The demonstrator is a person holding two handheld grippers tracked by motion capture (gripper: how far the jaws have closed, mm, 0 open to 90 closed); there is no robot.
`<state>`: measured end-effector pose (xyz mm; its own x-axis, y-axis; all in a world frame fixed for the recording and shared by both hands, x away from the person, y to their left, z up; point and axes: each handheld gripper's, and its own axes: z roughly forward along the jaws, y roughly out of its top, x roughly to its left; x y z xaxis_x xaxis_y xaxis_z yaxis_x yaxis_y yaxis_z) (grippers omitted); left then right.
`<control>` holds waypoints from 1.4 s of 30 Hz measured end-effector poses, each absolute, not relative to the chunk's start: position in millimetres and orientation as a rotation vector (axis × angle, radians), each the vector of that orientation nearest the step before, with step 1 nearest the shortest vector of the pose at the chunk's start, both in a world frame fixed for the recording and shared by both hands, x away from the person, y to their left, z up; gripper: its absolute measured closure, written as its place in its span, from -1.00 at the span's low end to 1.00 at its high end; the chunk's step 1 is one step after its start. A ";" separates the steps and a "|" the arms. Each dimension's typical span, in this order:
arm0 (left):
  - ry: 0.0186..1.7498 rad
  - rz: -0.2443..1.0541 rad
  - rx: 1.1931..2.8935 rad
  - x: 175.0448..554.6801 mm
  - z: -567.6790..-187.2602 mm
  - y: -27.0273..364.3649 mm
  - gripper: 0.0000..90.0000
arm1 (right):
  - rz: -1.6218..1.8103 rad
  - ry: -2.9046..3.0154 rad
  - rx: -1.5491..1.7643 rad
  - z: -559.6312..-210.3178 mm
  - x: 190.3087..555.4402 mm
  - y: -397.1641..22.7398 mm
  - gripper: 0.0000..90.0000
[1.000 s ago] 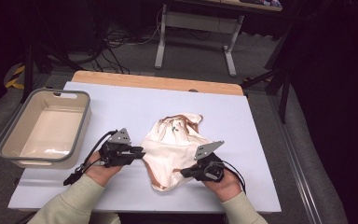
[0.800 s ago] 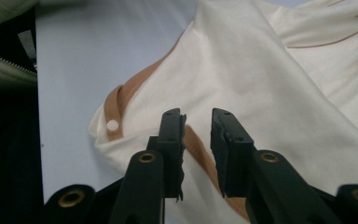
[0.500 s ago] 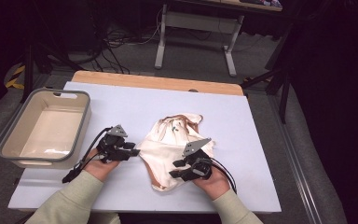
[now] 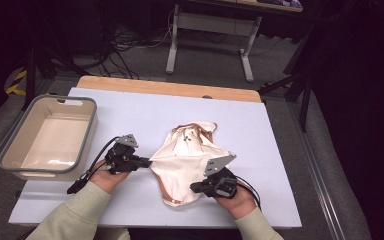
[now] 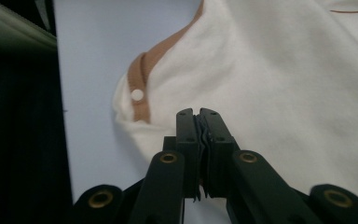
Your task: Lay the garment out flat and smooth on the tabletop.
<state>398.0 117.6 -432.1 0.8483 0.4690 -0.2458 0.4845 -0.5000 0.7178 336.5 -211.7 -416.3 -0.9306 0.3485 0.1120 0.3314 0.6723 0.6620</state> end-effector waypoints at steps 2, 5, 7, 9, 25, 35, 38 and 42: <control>0.677 -0.009 2.155 394.5 -426.3 116.7 0.92 | 1.137 2.855 0.581 -411.1 328.2 -222.5 0.90; 0.672 0.021 2.154 392.8 -424.1 114.0 0.91 | 1.121 2.884 0.622 -410.7 316.9 -239.2 0.86; 0.695 0.015 2.150 394.5 -425.9 113.4 0.89 | 1.076 2.963 0.643 -413.9 312.5 -244.9 0.67; 0.711 0.010 2.137 396.0 -427.2 114.9 0.82 | 1.031 2.981 0.628 -414.3 308.0 -248.2 0.55; 0.748 0.017 2.146 393.4 -432.9 123.9 0.82 | 0.941 2.605 0.974 -421.1 367.7 -272.2 0.82; 0.779 0.020 2.154 392.3 -436.7 132.0 0.66 | 0.801 2.602 1.116 -429.2 356.1 -300.4 0.79; 0.777 0.020 2.153 392.8 -437.5 131.1 0.61 | 0.827 2.529 1.145 -426.4 360.6 -303.3 0.63; 0.780 0.024 2.151 392.8 -438.3 130.5 0.56 | 0.853 2.488 1.146 -427.8 371.3 -300.3 0.55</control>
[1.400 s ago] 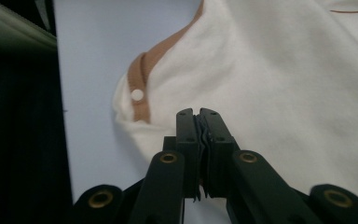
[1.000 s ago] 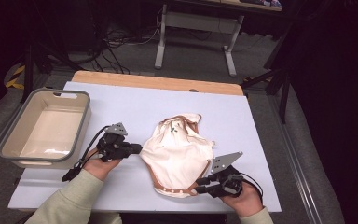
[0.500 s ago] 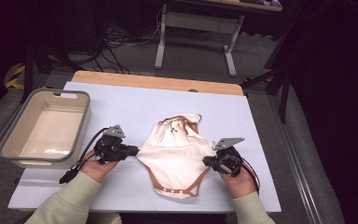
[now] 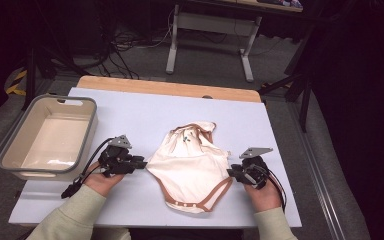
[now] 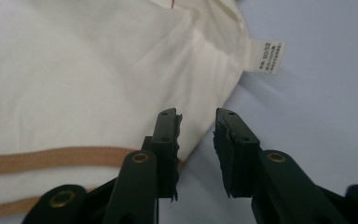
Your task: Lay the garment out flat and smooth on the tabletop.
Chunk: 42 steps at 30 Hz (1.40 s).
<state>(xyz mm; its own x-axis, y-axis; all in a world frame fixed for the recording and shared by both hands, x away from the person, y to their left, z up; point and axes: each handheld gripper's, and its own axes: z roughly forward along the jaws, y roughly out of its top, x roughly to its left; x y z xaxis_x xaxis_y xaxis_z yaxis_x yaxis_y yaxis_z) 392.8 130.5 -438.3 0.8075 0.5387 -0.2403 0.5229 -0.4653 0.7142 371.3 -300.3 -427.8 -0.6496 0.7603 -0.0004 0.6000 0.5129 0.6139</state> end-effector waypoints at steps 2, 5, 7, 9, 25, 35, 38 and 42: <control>0.786 0.029 2.142 392.9 -438.5 130.9 0.55 | 0.877 2.476 1.141 -428.7 375.4 -297.6 0.55; 0.791 0.044 2.128 394.7 -438.9 131.0 0.53 | 0.894 2.465 1.090 -425.9 381.8 -288.0 0.52; 0.791 0.052 2.115 396.3 -438.7 131.0 0.51 | 0.906 2.444 1.060 -424.1 386.2 -283.4 0.48; 0.797 0.064 2.091 398.4 -438.1 129.9 0.50 | 0.928 2.427 1.056 -423.6 391.8 -281.4 0.46; 0.770 0.150 2.131 442.3 -430.6 81.5 0.45 | 1.028 2.395 0.999 -425.1 431.9 -256.4 0.42; 0.790 0.190 2.153 467.0 -429.8 64.2 0.38 | 1.062 2.415 0.947 -426.4 447.2 -226.3 0.33; 0.798 0.184 2.151 470.8 -432.9 63.0 0.38 | 1.062 2.404 0.953 -427.9 451.6 -223.1 0.44; 0.795 0.196 2.146 474.8 -434.7 60.5 0.38 | 1.034 2.417 0.959 -428.0 453.5 -222.3 0.92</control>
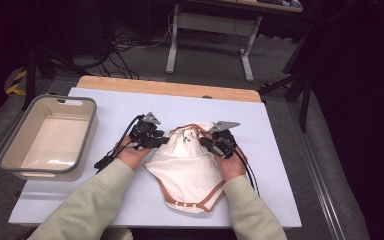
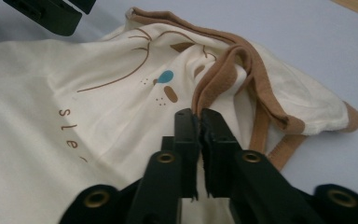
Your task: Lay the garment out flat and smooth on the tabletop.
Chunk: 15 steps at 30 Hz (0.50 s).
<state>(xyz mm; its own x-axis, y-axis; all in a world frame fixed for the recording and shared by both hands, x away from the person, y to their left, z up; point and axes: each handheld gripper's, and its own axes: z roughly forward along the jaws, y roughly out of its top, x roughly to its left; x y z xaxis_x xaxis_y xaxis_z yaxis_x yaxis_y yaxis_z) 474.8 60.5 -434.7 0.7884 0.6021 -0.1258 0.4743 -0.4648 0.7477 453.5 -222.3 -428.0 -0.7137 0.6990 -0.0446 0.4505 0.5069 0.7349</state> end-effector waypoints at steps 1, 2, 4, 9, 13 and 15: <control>0.793 0.199 2.143 476.2 -435.0 59.6 0.38 | 1.034 2.413 0.971 -427.0 452.9 -224.0 0.92; 0.794 0.194 2.145 477.2 -435.0 58.2 0.38 | 1.044 2.417 0.996 -425.0 451.4 -227.3 0.92; 0.789 0.194 2.150 478.4 -434.5 55.8 0.37 | 1.068 2.416 1.014 -421.2 446.7 -234.4 0.93; 0.774 0.230 2.157 482.4 -432.2 46.8 0.35 | 1.069 2.459 1.021 -419.2 430.8 -246.1 0.93; 0.789 0.237 2.169 490.5 -435.2 43.4 0.35 | 1.072 2.482 1.019 -420.8 420.7 -250.3 0.93; 0.786 0.231 2.175 494.0 -436.4 41.4 0.35 | 1.086 2.495 1.026 -420.5 417.9 -251.8 0.93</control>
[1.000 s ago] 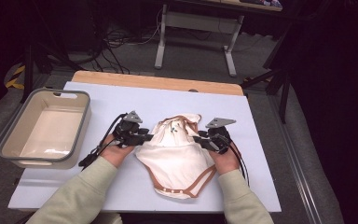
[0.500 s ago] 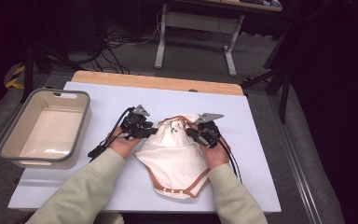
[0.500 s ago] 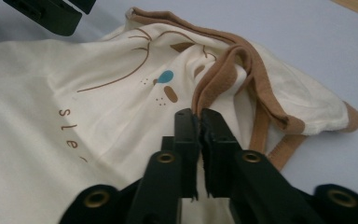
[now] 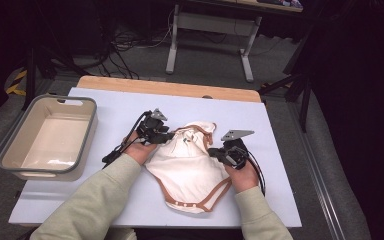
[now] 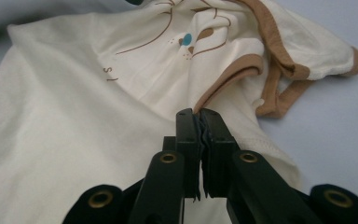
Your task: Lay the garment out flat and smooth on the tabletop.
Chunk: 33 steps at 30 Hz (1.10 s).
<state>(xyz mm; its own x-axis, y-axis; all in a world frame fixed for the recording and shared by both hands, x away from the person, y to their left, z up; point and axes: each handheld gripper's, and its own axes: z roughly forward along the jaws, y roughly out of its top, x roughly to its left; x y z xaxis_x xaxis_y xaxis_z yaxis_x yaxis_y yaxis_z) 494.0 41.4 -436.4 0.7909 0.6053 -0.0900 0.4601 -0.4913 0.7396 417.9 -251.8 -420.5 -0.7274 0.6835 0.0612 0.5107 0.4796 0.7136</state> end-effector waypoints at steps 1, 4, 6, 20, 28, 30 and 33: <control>0.777 0.233 2.176 495.2 -436.8 40.0 0.37 | 1.086 2.503 1.025 -420.5 417.0 -252.7 0.92; 0.760 0.207 2.180 496.2 -437.4 36.3 0.54 | 1.091 2.509 1.028 -421.5 415.7 -254.1 0.92; 0.753 0.204 2.196 494.3 -436.9 35.4 0.79 | 1.096 2.508 1.039 -422.5 415.8 -254.5 0.92; 0.821 0.192 2.213 467.8 -426.3 80.9 0.90 | 1.154 2.437 1.122 -412.4 414.4 -289.6 0.92; 0.830 0.154 2.262 432.9 -430.8 103.1 0.90 | 1.124 2.504 1.198 -417.7 407.0 -309.2 0.92; 0.820 0.126 2.271 424.0 -432.7 106.2 0.90 | 1.098 2.532 1.198 -419.7 400.3 -309.7 0.93; 0.810 0.079 2.297 411.5 -435.6 108.8 0.90 | 1.059 2.567 1.195 -420.9 391.6 -310.9 0.93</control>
